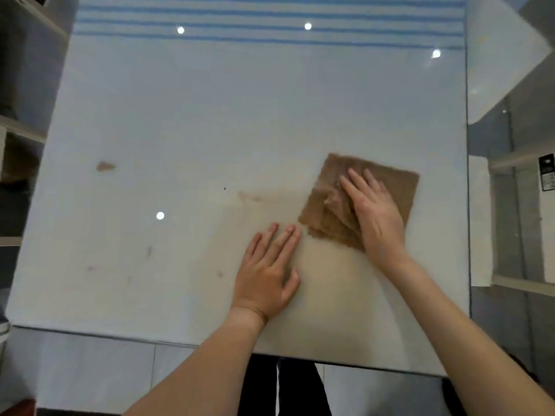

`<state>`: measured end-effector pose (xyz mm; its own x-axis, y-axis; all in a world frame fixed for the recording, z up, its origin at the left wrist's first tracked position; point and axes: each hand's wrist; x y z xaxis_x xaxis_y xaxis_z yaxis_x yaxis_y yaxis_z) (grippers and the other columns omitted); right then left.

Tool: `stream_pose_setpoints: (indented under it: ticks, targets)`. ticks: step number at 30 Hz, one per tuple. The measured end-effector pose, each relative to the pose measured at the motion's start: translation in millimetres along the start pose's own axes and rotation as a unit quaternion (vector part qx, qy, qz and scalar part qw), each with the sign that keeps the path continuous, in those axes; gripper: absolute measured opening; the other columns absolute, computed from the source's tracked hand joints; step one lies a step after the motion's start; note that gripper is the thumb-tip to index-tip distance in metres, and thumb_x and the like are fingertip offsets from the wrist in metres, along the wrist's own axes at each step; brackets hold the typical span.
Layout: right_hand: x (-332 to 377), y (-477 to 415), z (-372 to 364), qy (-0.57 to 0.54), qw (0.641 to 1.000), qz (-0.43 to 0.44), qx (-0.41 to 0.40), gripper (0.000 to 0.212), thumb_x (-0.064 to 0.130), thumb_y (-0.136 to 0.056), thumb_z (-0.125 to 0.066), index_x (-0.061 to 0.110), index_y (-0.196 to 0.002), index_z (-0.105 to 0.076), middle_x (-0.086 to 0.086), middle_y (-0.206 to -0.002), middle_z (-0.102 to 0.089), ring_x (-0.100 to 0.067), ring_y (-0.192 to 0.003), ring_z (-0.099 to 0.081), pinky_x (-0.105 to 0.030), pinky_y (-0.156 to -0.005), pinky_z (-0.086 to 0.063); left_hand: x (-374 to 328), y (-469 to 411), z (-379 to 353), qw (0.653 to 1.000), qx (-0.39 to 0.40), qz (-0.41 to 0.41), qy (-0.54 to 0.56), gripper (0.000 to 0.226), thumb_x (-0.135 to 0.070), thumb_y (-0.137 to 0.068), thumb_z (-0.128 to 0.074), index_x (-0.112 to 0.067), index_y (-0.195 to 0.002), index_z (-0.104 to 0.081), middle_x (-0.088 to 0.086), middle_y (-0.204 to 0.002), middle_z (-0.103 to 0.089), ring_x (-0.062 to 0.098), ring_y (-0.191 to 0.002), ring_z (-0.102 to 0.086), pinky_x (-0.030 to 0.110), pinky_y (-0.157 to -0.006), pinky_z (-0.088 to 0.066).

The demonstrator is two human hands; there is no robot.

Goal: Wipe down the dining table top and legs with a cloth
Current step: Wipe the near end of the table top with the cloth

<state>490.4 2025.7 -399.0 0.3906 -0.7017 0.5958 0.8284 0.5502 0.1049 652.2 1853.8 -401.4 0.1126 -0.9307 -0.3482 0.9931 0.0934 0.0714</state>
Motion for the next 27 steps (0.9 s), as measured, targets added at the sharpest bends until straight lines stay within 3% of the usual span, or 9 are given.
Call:
stream_pose_setpoints:
  ticks: [3, 5, 9, 13, 17, 20, 27]
  targets:
    - [1.2, 72.5, -0.4, -0.082, 0.996, -0.025, 0.011, 0.040, 0.030, -0.100, -0.043, 0.025, -0.138, -0.051, 0.009, -0.151, -0.040, -0.008, -0.146, -0.026, -0.036, -0.120, -0.023, 0.3, 0.5, 0.0, 1.000, 0.000, 0.001, -0.002, 0.063, -0.033, -0.083, -0.049, -0.019, -0.144, -0.040, -0.004, -0.151, -0.038, 0.019, -0.143, -0.029, 0.041, -0.116, -0.026]
    - [-4.6, 86.4, 3.0, -0.018, 0.999, 0.003, 0.030, 0.049, 0.033, -0.095, -0.054, 0.023, -0.143, -0.048, 0.006, -0.155, -0.035, -0.011, -0.146, -0.026, -0.034, -0.120, -0.024, 0.2, -0.2, -0.2, 1.000, 0.001, 0.006, -0.002, 0.063, -0.034, -0.083, -0.049, -0.019, -0.144, -0.040, -0.004, -0.151, -0.038, 0.019, -0.143, -0.028, 0.042, -0.116, -0.026]
    - [-29.4, 23.6, 10.5, 0.152, 0.987, 0.059, 0.003, 0.064, 0.050, -0.097, -0.038, 0.016, -0.151, -0.035, -0.007, -0.160, -0.026, -0.022, -0.149, -0.021, -0.037, -0.120, -0.023, 1.4, -0.5, -1.3, 1.000, 0.003, 0.006, -0.008, 0.065, -0.033, -0.081, -0.050, -0.018, -0.144, -0.040, -0.004, -0.151, -0.038, 0.020, -0.143, -0.029, 0.042, -0.115, -0.026]
    - [-43.3, -86.2, 27.3, 0.197, 0.979, -0.029, -0.049, 0.067, 0.059, -0.094, -0.029, 0.028, -0.153, -0.026, -0.009, -0.162, -0.021, -0.026, -0.150, -0.016, -0.040, -0.119, -0.017, 1.9, 0.9, -1.4, 1.000, 0.000, 0.006, -0.002, 0.064, -0.033, -0.082, -0.049, -0.018, -0.144, -0.040, -0.004, -0.151, -0.037, 0.019, -0.143, -0.028, 0.041, -0.116, -0.024]
    - [-29.7, -147.4, 30.0, 0.197, 0.977, -0.072, -0.041, 0.072, 0.067, -0.091, -0.026, 0.033, -0.154, -0.021, -0.004, -0.163, -0.015, -0.026, -0.151, -0.008, -0.041, -0.121, -0.008, 2.3, 1.2, -1.0, 1.000, 0.000, 0.004, 0.000, 0.065, -0.033, -0.082, -0.048, -0.018, -0.144, -0.040, -0.004, -0.152, -0.036, 0.018, -0.144, -0.026, 0.040, -0.117, -0.022]
    - [-18.4, -114.7, 16.0, 0.197, 0.979, -0.038, -0.038, 0.071, 0.065, -0.092, -0.033, 0.032, -0.154, -0.023, 0.000, -0.162, -0.019, -0.026, -0.151, -0.010, -0.042, -0.121, -0.010, 1.3, 2.3, -0.1, 1.000, 0.006, -0.002, 0.002, 0.065, -0.034, -0.082, -0.048, -0.018, -0.144, -0.040, -0.004, -0.152, -0.037, 0.019, -0.143, -0.028, 0.039, -0.117, -0.022]
    - [11.6, 70.1, -16.4, 0.198, 0.980, 0.002, -0.003, 0.070, 0.062, -0.092, -0.037, 0.027, -0.152, -0.030, 0.001, -0.160, -0.025, -0.024, -0.150, -0.015, -0.043, -0.120, -0.016, -0.8, 3.7, 4.8, 1.000, 0.027, 0.007, 0.010, 0.064, -0.034, -0.082, -0.048, -0.020, -0.144, -0.041, -0.004, -0.151, -0.039, 0.019, -0.143, -0.029, 0.039, -0.117, -0.022]
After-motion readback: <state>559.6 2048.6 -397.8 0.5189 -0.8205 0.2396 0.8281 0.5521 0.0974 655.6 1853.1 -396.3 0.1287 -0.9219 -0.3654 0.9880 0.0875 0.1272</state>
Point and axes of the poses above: each hand's wrist, its own y-axis away from the middle knuckle, its own z-axis out of the back of the hand, x = y × z
